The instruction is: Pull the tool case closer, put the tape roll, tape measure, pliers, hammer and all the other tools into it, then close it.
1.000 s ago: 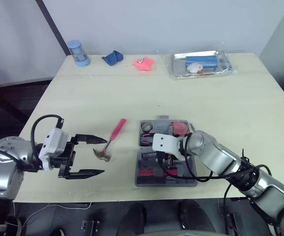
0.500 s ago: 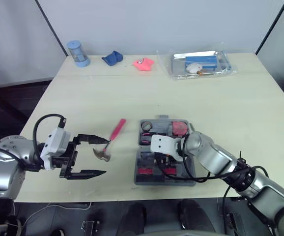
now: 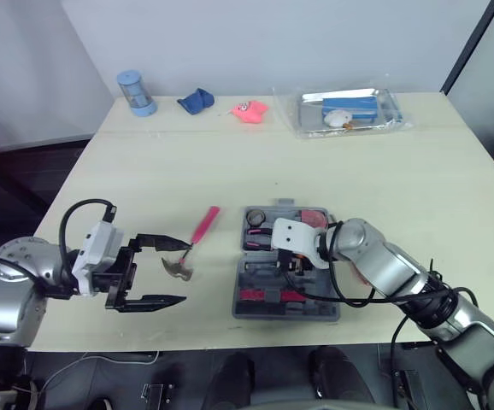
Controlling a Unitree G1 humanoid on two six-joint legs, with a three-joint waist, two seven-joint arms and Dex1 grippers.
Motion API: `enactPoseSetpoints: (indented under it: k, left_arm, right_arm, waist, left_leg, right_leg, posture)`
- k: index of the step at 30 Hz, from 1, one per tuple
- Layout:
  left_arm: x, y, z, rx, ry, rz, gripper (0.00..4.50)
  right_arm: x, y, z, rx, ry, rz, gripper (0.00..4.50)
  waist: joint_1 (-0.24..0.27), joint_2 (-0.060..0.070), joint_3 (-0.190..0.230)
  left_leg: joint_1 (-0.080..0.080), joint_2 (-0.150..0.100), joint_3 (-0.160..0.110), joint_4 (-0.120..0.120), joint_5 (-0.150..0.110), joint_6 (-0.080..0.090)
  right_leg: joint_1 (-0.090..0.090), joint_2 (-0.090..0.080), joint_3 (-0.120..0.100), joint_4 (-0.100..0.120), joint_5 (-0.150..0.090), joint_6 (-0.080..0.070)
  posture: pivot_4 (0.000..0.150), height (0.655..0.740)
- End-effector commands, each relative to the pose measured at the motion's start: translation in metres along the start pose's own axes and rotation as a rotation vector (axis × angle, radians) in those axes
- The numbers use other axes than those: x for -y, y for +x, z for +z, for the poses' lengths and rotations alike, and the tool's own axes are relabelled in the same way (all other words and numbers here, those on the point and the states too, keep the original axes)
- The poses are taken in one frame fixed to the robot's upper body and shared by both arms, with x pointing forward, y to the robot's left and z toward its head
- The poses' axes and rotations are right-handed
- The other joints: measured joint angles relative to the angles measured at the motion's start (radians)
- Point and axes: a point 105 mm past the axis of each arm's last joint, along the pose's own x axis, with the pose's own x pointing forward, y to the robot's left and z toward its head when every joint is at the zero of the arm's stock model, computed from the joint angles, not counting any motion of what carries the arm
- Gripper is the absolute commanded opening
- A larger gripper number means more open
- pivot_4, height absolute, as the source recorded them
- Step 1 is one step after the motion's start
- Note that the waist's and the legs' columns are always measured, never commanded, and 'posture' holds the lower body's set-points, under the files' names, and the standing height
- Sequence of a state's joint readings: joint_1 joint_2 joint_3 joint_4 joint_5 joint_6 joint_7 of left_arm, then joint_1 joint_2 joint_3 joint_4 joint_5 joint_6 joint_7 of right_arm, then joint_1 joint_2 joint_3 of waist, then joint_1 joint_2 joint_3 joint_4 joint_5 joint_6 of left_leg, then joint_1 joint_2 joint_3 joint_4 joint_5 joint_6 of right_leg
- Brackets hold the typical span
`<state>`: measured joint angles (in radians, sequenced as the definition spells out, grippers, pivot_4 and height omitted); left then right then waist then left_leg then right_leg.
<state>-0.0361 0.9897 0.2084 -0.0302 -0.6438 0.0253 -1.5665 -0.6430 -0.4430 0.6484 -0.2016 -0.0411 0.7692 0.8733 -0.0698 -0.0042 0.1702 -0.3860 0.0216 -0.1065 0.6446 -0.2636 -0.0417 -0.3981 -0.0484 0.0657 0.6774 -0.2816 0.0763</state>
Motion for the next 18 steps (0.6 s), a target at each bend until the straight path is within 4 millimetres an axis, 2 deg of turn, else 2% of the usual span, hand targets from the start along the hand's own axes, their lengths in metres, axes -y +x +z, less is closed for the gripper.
enactPoseSetpoints:
  k: [1,10,18]
  left_arm:
    - [0.002,-0.004,0.007,0.016,0.033,-0.019,4.50]
    - [0.000,-0.004,0.008,0.020,0.031,-0.010,4.50]
    - [-0.001,-0.003,0.009,0.021,0.028,-0.001,4.50]
  right_arm:
    - [0.001,0.000,0.009,0.061,-0.018,-0.009,0.07]
    - [-0.002,0.013,-0.008,0.053,0.023,0.018,0.07]
    - [-0.010,0.025,-0.044,-0.034,0.071,0.037,0.07]
  waist:
    - [0.000,0.000,0.000]
    - [0.000,0.000,0.000]
    - [-0.001,-0.001,-0.001]
  left_leg:
    - [0.000,0.000,0.000,0.000,0.000,0.000]
    - [0.000,0.000,0.000,0.000,0.000,0.000]
    - [0.001,0.000,0.000,0.000,0.000,0.000]
  right_leg:
    - [0.000,0.000,0.000,0.000,0.000,0.000]
    - [0.000,0.000,0.000,0.000,0.000,0.000]
    - [0.000,0.000,0.000,0.000,0.000,0.000]
  posture:
    - [0.150,0.7400]
    - [0.150,0.7400]
    - [0.150,0.7400]
